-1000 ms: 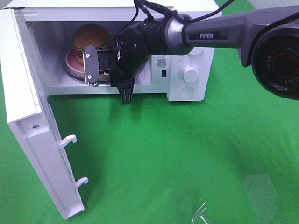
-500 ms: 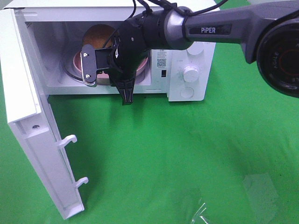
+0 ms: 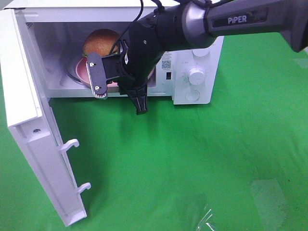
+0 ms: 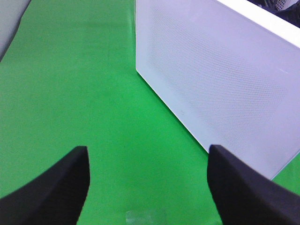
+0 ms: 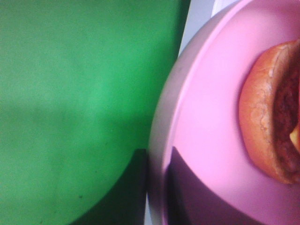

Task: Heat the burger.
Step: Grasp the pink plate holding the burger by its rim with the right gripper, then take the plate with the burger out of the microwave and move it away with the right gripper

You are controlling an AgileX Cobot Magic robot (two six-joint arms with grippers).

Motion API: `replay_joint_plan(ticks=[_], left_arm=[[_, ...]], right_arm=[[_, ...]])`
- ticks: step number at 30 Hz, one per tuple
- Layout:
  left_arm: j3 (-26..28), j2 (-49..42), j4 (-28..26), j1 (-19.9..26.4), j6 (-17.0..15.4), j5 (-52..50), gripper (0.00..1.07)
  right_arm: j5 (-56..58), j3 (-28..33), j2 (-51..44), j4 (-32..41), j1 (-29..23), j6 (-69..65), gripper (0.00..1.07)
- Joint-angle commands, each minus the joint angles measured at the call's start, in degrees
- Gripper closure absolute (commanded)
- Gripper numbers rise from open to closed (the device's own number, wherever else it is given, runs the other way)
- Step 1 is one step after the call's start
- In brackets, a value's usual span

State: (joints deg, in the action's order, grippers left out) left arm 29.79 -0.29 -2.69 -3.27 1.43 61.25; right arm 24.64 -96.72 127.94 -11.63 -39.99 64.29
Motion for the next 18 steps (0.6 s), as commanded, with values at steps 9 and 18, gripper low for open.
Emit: replay_joint_plan(ticks=[9,18], left_arm=[[-0.11,-0.92,-0.52,0.11,-0.06,0.11,0.41],[-0.11,-0.92,-0.52,0.11,-0.06,0.11,0.41]], right_arm=[[-9.68,10.08,-7.79,-2.23,-0.23,0.74,1.07],[-14.32,17.53,-12.26,-2.18,-0.23,0.57,1.07]])
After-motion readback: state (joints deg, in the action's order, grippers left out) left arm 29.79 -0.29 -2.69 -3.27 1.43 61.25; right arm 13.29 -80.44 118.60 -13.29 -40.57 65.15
